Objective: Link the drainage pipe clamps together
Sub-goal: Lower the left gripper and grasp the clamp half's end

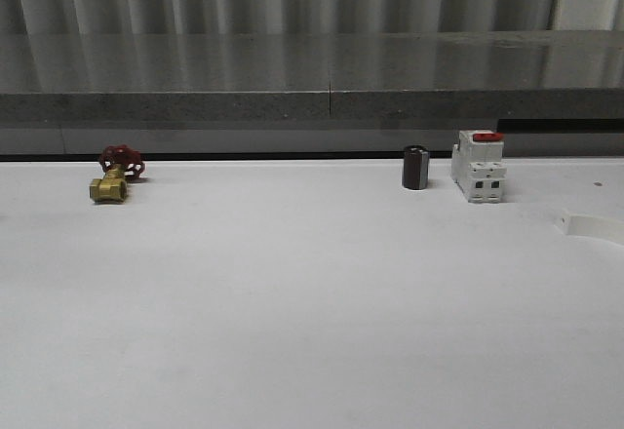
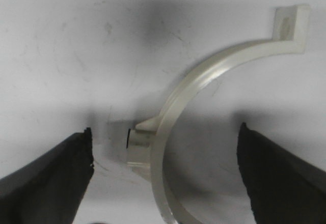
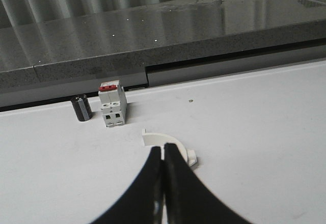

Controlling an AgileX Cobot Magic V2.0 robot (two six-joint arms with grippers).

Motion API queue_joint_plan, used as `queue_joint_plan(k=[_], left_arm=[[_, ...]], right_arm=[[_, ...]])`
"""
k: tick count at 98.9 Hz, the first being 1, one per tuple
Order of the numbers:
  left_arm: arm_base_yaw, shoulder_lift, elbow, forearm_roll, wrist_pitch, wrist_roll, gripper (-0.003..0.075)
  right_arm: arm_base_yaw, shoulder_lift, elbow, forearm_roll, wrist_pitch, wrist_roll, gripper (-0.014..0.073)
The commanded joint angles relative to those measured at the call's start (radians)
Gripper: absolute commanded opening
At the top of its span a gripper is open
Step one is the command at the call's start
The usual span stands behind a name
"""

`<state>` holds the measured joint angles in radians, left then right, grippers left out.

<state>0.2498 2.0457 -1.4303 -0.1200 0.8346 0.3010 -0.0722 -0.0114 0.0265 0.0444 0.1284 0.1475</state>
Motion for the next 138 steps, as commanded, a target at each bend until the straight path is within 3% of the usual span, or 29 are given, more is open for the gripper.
queue_joint_plan(k=[1,22,29,60,72,98,106,138], left_arm=[[0.001,-0.050,-0.024,-0.007,-0.011,0.000,0.0566],[0.001,-0.050,-0.024,-0.007,-0.007,0.000,0.0564],[0.001,-0.050,-0.024,-0.007,0.000,0.000,0.0531],[0.001,-0.050,-0.023,-0.007,0.012,0.000,0.0176],[0.001,-0.050,-0.023,-0.007,0.015,0.000,0.0104],[-0.013,-0.130,-0.025,-0.143,0.094,-0.004,0.0091],[-0.044,-0.171,-0.025,-0.154,0.113,-0.077,0.0091],[-0.375,-0.268,-0.025,-0.152,0.108,-0.318,0.0091]], right_arm=[[-0.004,-0.019,-0.015,-0.006,-0.085,-0.002,-0.0118],[-0.004,-0.019,-0.015,-0.006,-0.085,-0.002,-0.0118],[-0.004,-0.019,-0.015,-0.006,-0.085,-0.002,-0.0118],[-0.004,-0.019,-0.015,-0.006,-0.085,-0.002,-0.0118],[-0.004,-0.019,-0.015,-0.006,-0.085,-0.002,-0.0118],[-0.004,-0.019,-0.015,-0.006,-0.085,-0.002,-0.0118],[-0.004,-0.019,-0.015,-0.006,-0.085,-0.002,-0.0118],[-0.004,-0.019,-0.015,-0.006,-0.085,-0.002,-0.0118]])
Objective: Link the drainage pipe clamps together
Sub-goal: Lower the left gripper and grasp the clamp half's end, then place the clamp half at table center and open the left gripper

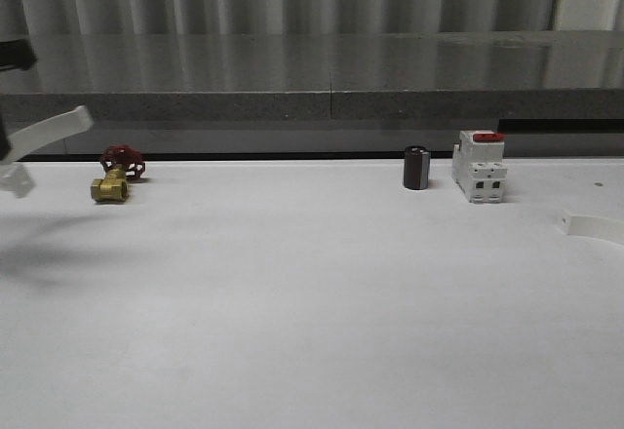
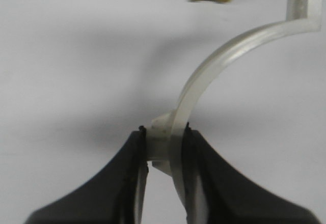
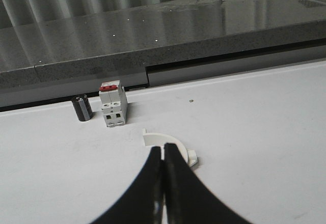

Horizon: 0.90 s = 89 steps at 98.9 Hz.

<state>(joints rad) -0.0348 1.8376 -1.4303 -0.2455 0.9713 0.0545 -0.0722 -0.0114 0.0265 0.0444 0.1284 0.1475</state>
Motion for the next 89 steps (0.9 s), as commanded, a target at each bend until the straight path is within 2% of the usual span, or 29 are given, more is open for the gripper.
queue_joint_plan(k=[1,18,32,53,89], left_arm=[[-0.099,-0.060,-0.025,-0.027,-0.035,-0.081,0.0091],[-0.299,-0.031,-0.025,-0.004,-0.109,-0.169,0.0091],[-0.399,0.021,-0.027,0.039,-0.156,-0.250,0.0091],[-0.462,0.108,-0.030,0.039,-0.219,-0.325,0.0091],[-0.471,0.194,-0.067,0.021,-0.256,-0.339,0.0094]], right_arm=[[-0.004,-0.019,-0.015,-0.006,-0.085,-0.002,-0.0118],[-0.004,-0.019,-0.015,-0.006,-0.085,-0.002,-0.0118],[-0.004,-0.019,-0.015,-0.006,-0.085,-0.002,-0.0118],[-0.004,-0.019,-0.015,-0.006,-0.085,-0.002,-0.0118],[-0.004,-0.019,-0.015,-0.006,-0.085,-0.002,-0.0118]])
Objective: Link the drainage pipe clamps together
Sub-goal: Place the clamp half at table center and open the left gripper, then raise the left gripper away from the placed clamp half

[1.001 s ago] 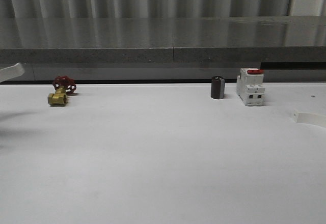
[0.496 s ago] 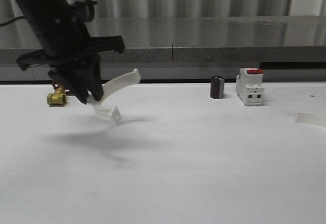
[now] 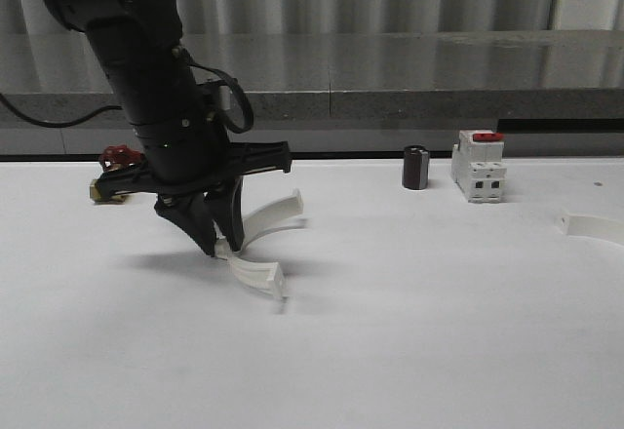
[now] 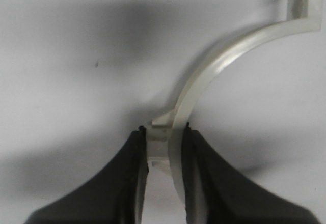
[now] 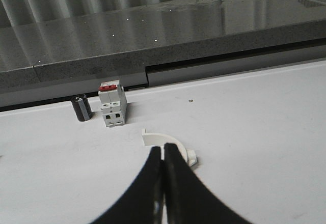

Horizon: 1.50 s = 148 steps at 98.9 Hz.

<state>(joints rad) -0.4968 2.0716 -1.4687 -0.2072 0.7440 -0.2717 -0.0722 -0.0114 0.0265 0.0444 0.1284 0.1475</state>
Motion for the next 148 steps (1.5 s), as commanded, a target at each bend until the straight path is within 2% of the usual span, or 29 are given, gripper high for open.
queue_joint_plan(k=[1,11,18,25,42,51,76,97,121,137,148], left_arm=[[-0.009,-0.040,-0.029,-0.017,-0.028,-0.013,0.0094],[-0.009,-0.036,-0.029,-0.022,-0.026,-0.013,0.0130],[-0.009,-0.036,-0.029,-0.022,-0.026,-0.013,0.0189],[-0.009,-0.036,-0.029,-0.022,-0.014,-0.013,0.0281],[-0.009,-0.036,-0.030,-0.024,0.006,-0.013,0.0575],[-0.009,-0.046,-0.030,-0.024,0.016,-0.009,0.0648],[-0.009,-0.163,-0.030,-0.024,-0.002,0.130,0.0652],[0.064,-0.368,-0.006,-0.024,-0.032,0.246,0.0651],[0.275,-0.665,0.164,-0.021,-0.098,0.367,0.0651],[0.430,-0.864,0.342,-0.021,-0.144,0.411,0.0651],[0.494,-1.029,0.492,-0.021,-0.173,0.411,0.0648]], right_arm=[[-0.004,-0.019,-0.015,-0.006,-0.085,-0.002,-0.0118],[-0.004,-0.019,-0.015,-0.006,-0.085,-0.002,-0.0118],[-0.004,-0.019,-0.015,-0.006,-0.085,-0.002,-0.0118],[-0.004,-0.019,-0.015,-0.006,-0.085,-0.002,-0.0118],[-0.004,-0.019,-0.015,-0.006,-0.085,-0.002,-0.0118],[-0.004,-0.019,-0.015,-0.006,-0.085,-0.002,-0.0118],[-0.004,-0.019,-0.015,-0.006,-0.085,-0.002,-0.0118],[-0.004,-0.019,-0.015,-0.006,-0.085,-0.002,-0.0118],[-0.004,-0.019,-0.015,-0.006,-0.085,-0.002,-0.0118],[-0.004,-0.019,-0.015,-0.006,-0.085,-0.002,-0.0118],[-0.004,-0.019,-0.015,-0.006,-0.086,-0.002,-0.0118]])
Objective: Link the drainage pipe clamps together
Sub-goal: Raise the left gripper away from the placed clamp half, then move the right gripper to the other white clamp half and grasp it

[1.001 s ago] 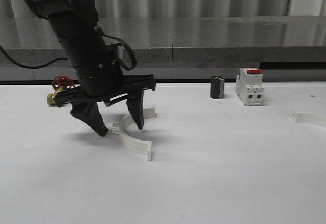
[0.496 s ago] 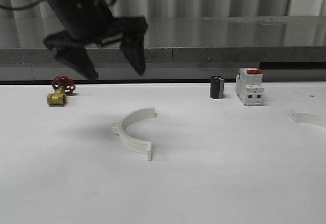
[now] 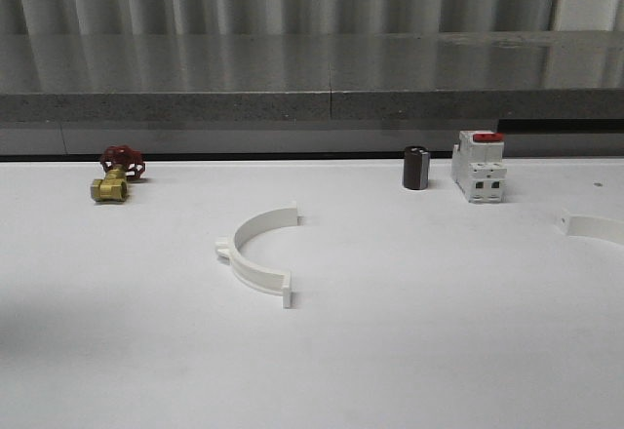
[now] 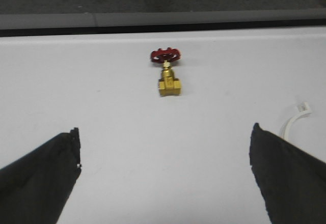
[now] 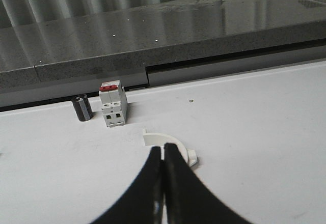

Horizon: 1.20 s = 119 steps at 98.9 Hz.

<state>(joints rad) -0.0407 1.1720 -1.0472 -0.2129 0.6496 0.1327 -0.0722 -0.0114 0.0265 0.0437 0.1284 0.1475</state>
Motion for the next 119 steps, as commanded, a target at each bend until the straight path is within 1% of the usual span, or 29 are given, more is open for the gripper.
queue_joint_plan(k=[1,12,17,24,29,31,36,38,43,45,50,62,67,79,86,93,105,108,112,115,119], left_arm=[[0.040,-0.140,0.070,-0.015,-0.078,0.007,0.0646],[0.051,-0.294,0.219,-0.015,-0.109,0.011,0.0602],[0.051,-0.363,0.281,-0.017,-0.122,0.011,0.0564],[0.051,-0.462,0.360,-0.019,-0.122,0.011,0.0481],[0.051,-0.535,0.407,-0.019,-0.122,0.011,0.0388],[0.051,-0.552,0.426,-0.019,-0.122,0.011,0.0363],[0.051,-0.615,0.463,-0.019,-0.122,0.011,0.0251],[0.051,-0.629,0.477,-0.019,-0.124,0.011,0.0221],[0.051,-0.679,0.503,-0.019,-0.127,0.011,0.0108],[0.051,-0.689,0.512,-0.019,-0.127,0.011,0.0080],[0.051,-0.718,0.523,-0.019,-0.128,0.011,-0.0021],[0.051,-0.752,0.530,-0.019,-0.126,0.011,-0.0020],[0.051,-0.754,0.530,-0.019,-0.126,0.011,-0.0020],[0.051,-0.754,0.530,-0.019,-0.123,0.011,-0.0020],[0.051,-0.754,0.530,-0.019,-0.121,0.011,-0.0020],[0.051,-0.754,0.530,-0.019,-0.121,0.011,-0.0020],[0.051,-0.754,0.530,-0.019,-0.121,0.011,-0.0020],[0.051,-0.754,0.530,-0.019,-0.121,0.011,-0.0020],[0.051,-0.754,0.530,-0.019,-0.121,0.011,-0.0020],[0.051,-0.754,0.530,-0.019,-0.121,0.011,-0.0020],[0.051,-0.754,0.530,-0.019,-0.121,0.011,-0.0020]], right_arm=[[-0.004,-0.019,-0.015,-0.006,-0.087,-0.002,-0.0118],[-0.004,-0.019,-0.015,-0.006,-0.115,-0.002,-0.0118],[-0.004,-0.019,-0.015,-0.006,-0.123,-0.002,-0.0118],[-0.004,-0.019,-0.019,-0.006,-0.145,-0.002,-0.0118],[-0.004,-0.018,-0.028,-0.006,-0.141,-0.002,-0.0118],[-0.004,-0.017,-0.035,-0.006,-0.137,-0.002,-0.0118],[-0.004,-0.010,-0.052,-0.006,-0.128,-0.002,-0.0118],[-0.004,-0.006,-0.062,-0.006,-0.115,-0.002,-0.0118],[-0.004,0.010,-0.093,-0.006,-0.086,-0.002,-0.0118],[-0.004,0.020,-0.109,-0.006,-0.069,-0.002,-0.0118],[-0.004,0.054,-0.154,-0.006,-0.021,-0.002,-0.0118],[-0.004,0.181,-0.304,-0.006,0.126,-0.002,-0.0118],[-0.004,0.259,-0.380,-0.006,0.214,-0.002,-0.0118],[-0.004,0.450,-0.570,-0.006,0.476,-0.002,-0.0118],[-0.004,0.561,-0.662,-0.004,0.571,-0.002,-0.0118],[-0.003,0.657,-0.727,-0.002,0.622,-0.002,-0.0118],[-0.003,0.784,-0.785,-0.002,0.626,-0.002,-0.0109],[-0.003,0.806,-0.792,-0.002,0.626,-0.002,-0.0093],[-0.003,0.832,-0.794,0.001,0.623,-0.002,-0.0048],[-0.003,0.849,-0.794,0.007,0.619,-0.002,-0.0001],[-0.003,0.873,-0.794,0.014,0.619,-0.002,0.0090]])
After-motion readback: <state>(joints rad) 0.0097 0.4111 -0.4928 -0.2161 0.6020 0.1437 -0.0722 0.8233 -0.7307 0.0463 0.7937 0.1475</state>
